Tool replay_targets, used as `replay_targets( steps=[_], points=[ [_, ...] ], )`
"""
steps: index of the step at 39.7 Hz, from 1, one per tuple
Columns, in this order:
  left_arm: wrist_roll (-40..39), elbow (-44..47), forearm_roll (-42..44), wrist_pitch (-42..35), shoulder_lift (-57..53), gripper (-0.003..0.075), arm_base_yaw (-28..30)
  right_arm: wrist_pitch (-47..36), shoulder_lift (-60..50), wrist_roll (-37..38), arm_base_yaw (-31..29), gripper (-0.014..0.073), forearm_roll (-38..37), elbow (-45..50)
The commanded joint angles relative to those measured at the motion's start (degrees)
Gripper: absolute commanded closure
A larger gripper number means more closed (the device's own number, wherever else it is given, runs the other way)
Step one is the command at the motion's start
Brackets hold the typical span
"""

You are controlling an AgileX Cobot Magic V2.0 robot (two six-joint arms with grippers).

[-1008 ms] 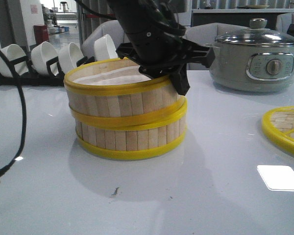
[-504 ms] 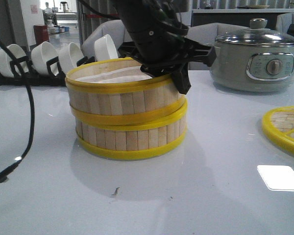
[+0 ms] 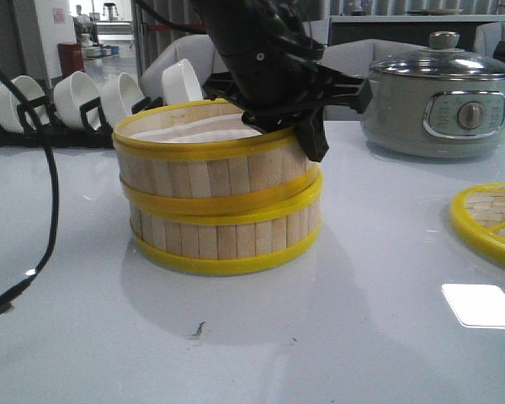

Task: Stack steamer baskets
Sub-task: 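Lower the held basket onto the centre basket, aligning the rims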

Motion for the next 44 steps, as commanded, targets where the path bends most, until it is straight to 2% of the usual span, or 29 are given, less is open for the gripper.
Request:
replay_targets(
  steps=[1,9,44],
  points=[
    [0.6,-2.3,-3.3,-5.9,-3.0,0.0634,-1.6,-4.4,0.1,-0.2,-0.1,0.0148,-0.1,-1.8],
    [0.6,-2.3,-3.1,-5.9,-3.0,0.0634,-2.2,-4.4,0.2,-0.2,-0.1,0.0148,1.8,-1.8],
    [0.6,-2.3,-3.1,-7.2,-3.0,0.0634,-2.2,-4.4,0.2,-0.2,-0.1,0.0148,1.8,-1.8]
  ],
)
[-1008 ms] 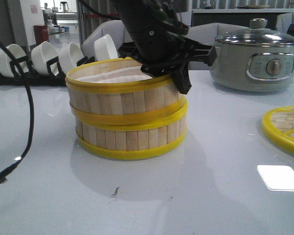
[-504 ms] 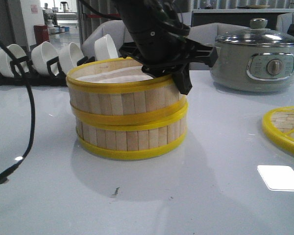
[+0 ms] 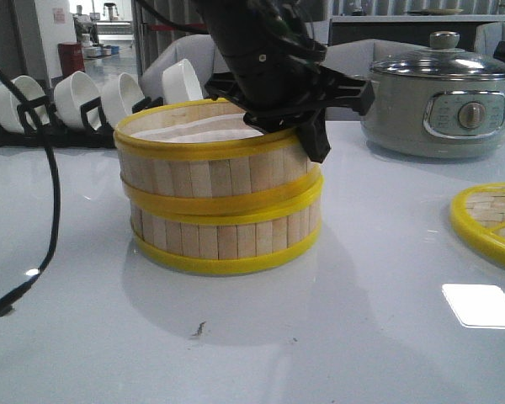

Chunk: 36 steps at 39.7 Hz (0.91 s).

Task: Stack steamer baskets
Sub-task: 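Lower the held basket onto the centre basket, aligning the rims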

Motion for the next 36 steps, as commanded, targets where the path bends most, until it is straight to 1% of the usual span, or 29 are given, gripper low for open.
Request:
replay_targets(
  steps=[1,36],
  points=[
    [0.6,-2.3,-3.7,-7.0,-3.1,0.0634,-1.8,-4.4,-0.2,-0.2,-0.1,0.0148,-0.6,-1.8],
    [0.6,-4.1,-4.0,-5.1,-3.1,0.0634,-1.8,-4.3,-0.2,-0.2,-0.1,0.0148,-0.6,-1.8]
  ],
)
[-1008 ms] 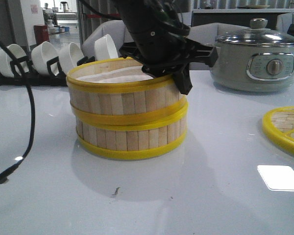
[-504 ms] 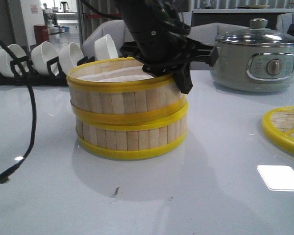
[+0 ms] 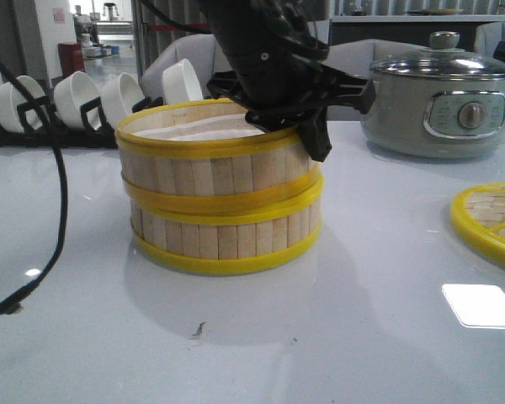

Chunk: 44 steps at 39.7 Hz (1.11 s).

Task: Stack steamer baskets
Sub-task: 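Lower the held basket onto the centre basket, aligning the rims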

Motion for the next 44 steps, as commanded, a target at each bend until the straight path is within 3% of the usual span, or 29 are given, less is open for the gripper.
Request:
replay_targets(
  steps=[1,27,32,39,44],
  points=[
    [0.6,-2.8,-4.2,-6.0,-3.7,0.0634,-1.8,-4.3,-0.2,-0.2,-0.1,0.0148,-0.6,-1.8],
    [0.6,-2.8,-5.9,-6.2,-3.7,0.0629,-1.8,-3.7,-0.2,-0.2,-0.1,0.0148,-0.6,-1.8],
    [0.6,-2.9,-5.8,-6.2,-3.7,0.0568,-1.8,-3.7,-0.2,-0.2,-0.1,0.0148,-0.6,-1.8],
    [0.6,-2.9,-4.8,-6.5,-3.7,0.0413,-1.8,-3.7,-0.2,-0.2,-0.1,0.0148,-0.6,-1.8],
    [0.6,-2.9,-4.7,-6.7,-3.7,0.0377,-1.8,-3.7,-0.2,-0.2,-0.1,0.0148,-0.6,-1.8]
  ],
)
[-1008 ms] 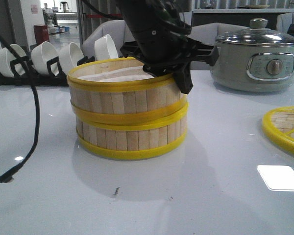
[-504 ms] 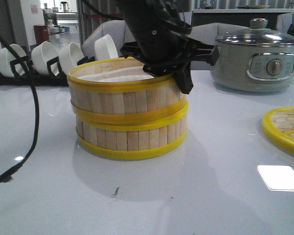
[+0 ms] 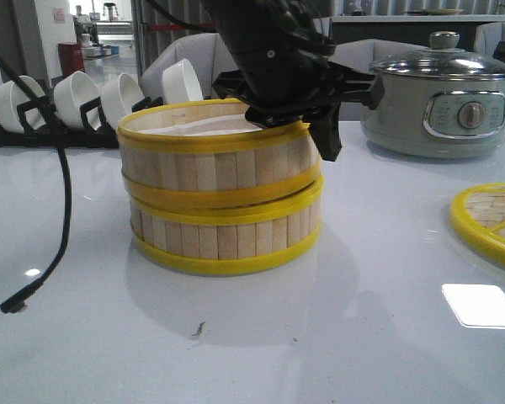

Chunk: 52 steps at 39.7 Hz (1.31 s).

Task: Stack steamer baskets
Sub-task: 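Lower the held basket onto the centre basket, aligning the rims, then open the left gripper and raise it away from the stack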

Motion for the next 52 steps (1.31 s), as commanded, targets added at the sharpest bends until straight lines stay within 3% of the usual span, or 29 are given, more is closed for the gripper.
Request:
replay_targets(
  steps=[1,23,42,46,50,52],
  points=[
    [0.6,-2.6,-2.9,-5.4,-3.7,0.0377,-1.4,-3.9,-0.2,-0.2,-0.1,0.0148,-0.6,-1.8],
    [0.6,-2.9,0.4,-6.8,-4.7,0.0377,-0.8,-3.8,-0.2,-0.2,-0.1,0.0148,-0.6,-1.8],
    [0.6,-8.7,1.6,-3.0,-5.5,0.0381,2.9,-3.7,-0.2,-0.2,-0.1,0.0148,-0.6,-1.8],
    [0.6,-8.9,1.7,-1.0,-5.9,0.0440,4.7,-3.7,-0.2,-0.2,-0.1,0.0148,-0.6,-1.8],
    [0.0,-9.6,1.7,1.1,-6.9,0.0627,7.4,-3.7,-0.2,-0.2,-0.1,0.0148,-0.6,-1.8],
    [0.0,-9.6,1.7,1.4,-7.8,0.0634,8.8,-3.7,-0.2,-0.2,-0.1,0.0148,-0.6,-1.8]
  ],
)
